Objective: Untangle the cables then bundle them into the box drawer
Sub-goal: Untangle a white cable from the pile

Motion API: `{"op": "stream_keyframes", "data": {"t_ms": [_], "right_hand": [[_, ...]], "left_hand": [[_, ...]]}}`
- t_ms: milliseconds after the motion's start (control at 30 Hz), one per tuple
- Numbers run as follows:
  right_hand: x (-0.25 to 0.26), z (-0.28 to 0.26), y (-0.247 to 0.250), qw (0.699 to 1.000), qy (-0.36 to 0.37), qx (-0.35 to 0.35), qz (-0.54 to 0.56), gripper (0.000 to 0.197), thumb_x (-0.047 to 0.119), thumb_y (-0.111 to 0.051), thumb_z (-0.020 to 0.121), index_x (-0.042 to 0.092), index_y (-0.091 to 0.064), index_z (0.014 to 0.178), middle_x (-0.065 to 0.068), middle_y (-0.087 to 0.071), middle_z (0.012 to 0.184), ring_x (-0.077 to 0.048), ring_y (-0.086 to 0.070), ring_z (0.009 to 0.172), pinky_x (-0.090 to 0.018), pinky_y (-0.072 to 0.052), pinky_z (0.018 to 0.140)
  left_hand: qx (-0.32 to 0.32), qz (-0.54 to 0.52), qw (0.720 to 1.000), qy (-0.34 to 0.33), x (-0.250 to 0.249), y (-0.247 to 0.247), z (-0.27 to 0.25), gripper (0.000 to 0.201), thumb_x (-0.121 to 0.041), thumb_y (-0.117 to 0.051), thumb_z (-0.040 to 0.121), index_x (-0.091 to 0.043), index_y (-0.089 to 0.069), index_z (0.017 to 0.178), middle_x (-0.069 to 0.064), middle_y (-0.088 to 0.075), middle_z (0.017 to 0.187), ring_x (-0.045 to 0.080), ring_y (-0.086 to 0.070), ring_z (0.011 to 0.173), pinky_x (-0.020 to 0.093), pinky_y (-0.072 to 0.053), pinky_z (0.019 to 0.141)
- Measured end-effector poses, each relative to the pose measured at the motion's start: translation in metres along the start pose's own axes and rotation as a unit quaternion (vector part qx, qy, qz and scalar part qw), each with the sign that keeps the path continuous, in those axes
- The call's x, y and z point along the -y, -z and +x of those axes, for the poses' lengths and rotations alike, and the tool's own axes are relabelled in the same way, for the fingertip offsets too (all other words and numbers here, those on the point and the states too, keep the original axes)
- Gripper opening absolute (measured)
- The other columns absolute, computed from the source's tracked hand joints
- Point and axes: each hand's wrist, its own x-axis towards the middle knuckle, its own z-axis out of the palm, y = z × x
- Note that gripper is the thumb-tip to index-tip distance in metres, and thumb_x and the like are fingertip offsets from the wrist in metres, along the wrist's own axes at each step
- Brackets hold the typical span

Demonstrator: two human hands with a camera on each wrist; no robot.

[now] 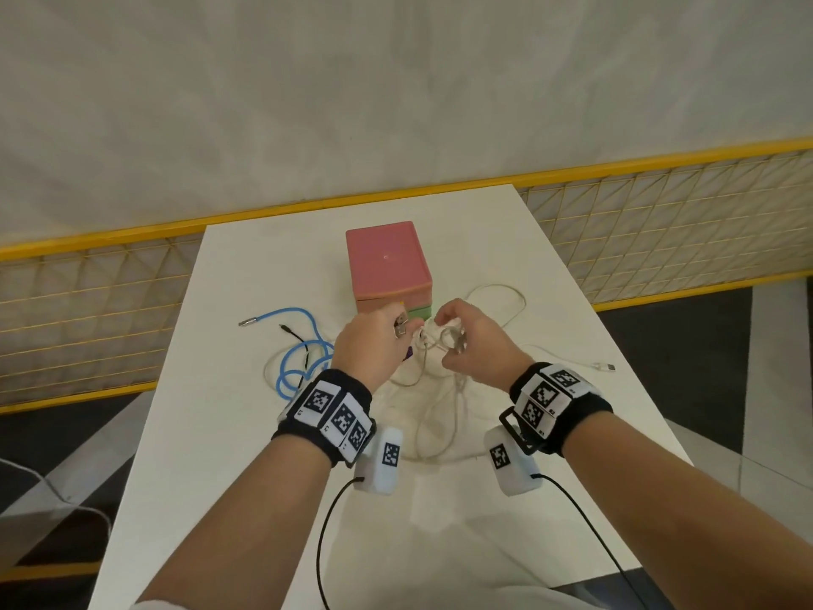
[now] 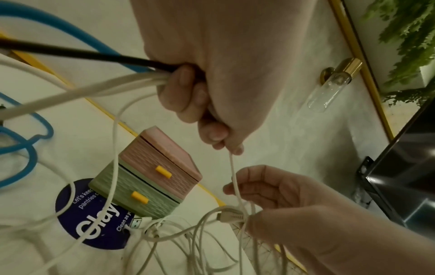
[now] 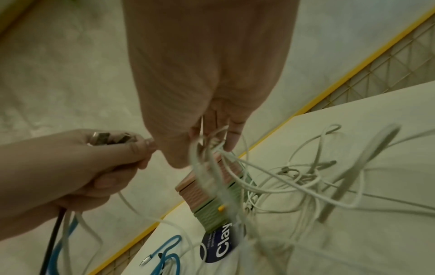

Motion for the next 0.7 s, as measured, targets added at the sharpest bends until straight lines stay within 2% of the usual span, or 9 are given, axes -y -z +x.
{"op": "stream_keyframes", "data": {"t_ms": [67, 167, 267, 367, 467, 567, 600, 667, 700], "right_hand": [[-0.005, -0.002, -0.002, 0.999, 0.039, -0.026, -0.008, 0.041, -0.005, -0.06, 0.066, 0.019, -0.053, 0.099, 0.003, -0.049, 0.109, -0.019, -0.055, 0.091, -0.027, -0.049, 0.074], [-0.007, -0.007, -0.006, 0.993, 0.087, -0.071, 0.019, 0.03, -0.006, -0.058, 0.069, 0.018, -0.055, 0.087, 0.0, -0.05, 0.108, -0.009, -0.05, 0.114, -0.019, -0.045, 0.09], [-0.013, -0.009, -0.005, 0.989, 0.088, -0.119, -0.019, 0.012, 0.006, -0.064, 0.073, 0.011, -0.055, 0.078, 0.003, -0.048, 0.098, -0.012, -0.056, 0.092, -0.022, -0.049, 0.083], [-0.028, -0.011, 0.001, 0.99, -0.003, -0.083, -0.113, 0.023, 0.026, -0.071, 0.077, 0.013, -0.053, 0.072, 0.004, -0.048, 0.092, -0.02, -0.057, 0.08, -0.033, -0.05, 0.079], [-0.029, -0.013, -0.001, 0.966, -0.04, -0.088, -0.239, 0.033, 0.048, -0.069, 0.075, 0.021, -0.056, 0.09, 0.004, -0.052, 0.111, -0.017, -0.055, 0.1, -0.041, -0.041, 0.096], [-0.011, -0.002, -0.011, 0.974, 0.025, -0.061, -0.216, 0.045, 0.053, -0.058, 0.083, 0.026, -0.051, 0.118, 0.004, -0.048, 0.133, -0.012, -0.047, 0.12, -0.046, -0.029, 0.106], [-0.004, 0.002, -0.016, 0.98, 0.044, -0.024, -0.19, 0.035, 0.049, -0.053, 0.088, 0.028, -0.052, 0.115, 0.008, -0.055, 0.125, -0.011, -0.051, 0.116, -0.049, -0.027, 0.11], [0.003, 0.008, -0.025, 0.988, 0.064, 0.041, -0.137, 0.012, 0.034, -0.045, 0.096, 0.029, -0.055, 0.092, 0.017, -0.062, 0.089, -0.007, -0.057, 0.088, -0.052, -0.035, 0.104], [0.002, 0.01, -0.028, 0.989, 0.069, 0.055, -0.115, 0.018, 0.027, -0.042, 0.097, 0.028, -0.053, 0.084, 0.016, -0.062, 0.079, -0.007, -0.057, 0.079, -0.05, -0.04, 0.098]], "left_hand": [[-0.015, -0.019, 1.0, 0.015, 0.003, 0.001, 0.002, 0.031, -0.045, -0.054, 0.094, -0.017, -0.054, 0.082, 0.0, -0.054, 0.065, 0.029, -0.057, 0.068, 0.036, -0.048, 0.06], [-0.029, -0.019, 0.998, 0.045, 0.008, 0.003, 0.003, 0.031, -0.045, -0.052, 0.095, -0.02, -0.048, 0.078, -0.001, -0.053, 0.064, 0.029, -0.058, 0.067, 0.035, -0.048, 0.058], [-0.042, -0.01, 0.996, 0.083, 0.015, 0.007, 0.005, 0.029, -0.044, -0.05, 0.097, -0.02, -0.047, 0.079, -0.001, -0.054, 0.064, 0.028, -0.056, 0.066, 0.03, -0.04, 0.055], [-0.053, -0.025, 0.995, 0.079, 0.026, 0.016, 0.008, 0.029, -0.042, -0.051, 0.096, -0.018, -0.05, 0.081, 0.001, -0.055, 0.066, 0.029, -0.057, 0.067, 0.031, -0.041, 0.055], [-0.022, -0.055, 0.998, 0.033, 0.025, 0.025, 0.008, 0.031, -0.045, -0.053, 0.095, -0.016, -0.054, 0.081, -0.003, -0.051, 0.061, 0.022, -0.052, 0.062, 0.032, -0.041, 0.056], [-0.012, -0.119, 0.993, -0.007, 0.017, 0.027, 0.006, 0.029, -0.047, -0.055, 0.093, -0.021, -0.058, 0.081, -0.001, -0.047, 0.057, 0.016, -0.044, 0.054, 0.032, -0.038, 0.053], [-0.016, -0.144, 0.989, -0.016, 0.014, 0.027, 0.005, 0.027, -0.047, -0.056, 0.093, -0.024, -0.057, 0.08, 0.001, -0.047, 0.057, 0.015, -0.041, 0.053, 0.032, -0.037, 0.052], [-0.036, -0.169, 0.985, -0.027, 0.011, 0.029, 0.004, 0.024, -0.047, -0.056, 0.093, -0.028, -0.056, 0.077, 0.003, -0.048, 0.058, 0.015, -0.04, 0.053, 0.032, -0.037, 0.052], [-0.049, -0.166, 0.985, -0.027, 0.012, 0.031, 0.005, 0.024, -0.046, -0.056, 0.093, -0.028, -0.056, 0.078, 0.002, -0.048, 0.058, 0.016, -0.041, 0.053, 0.033, -0.038, 0.052]]}}
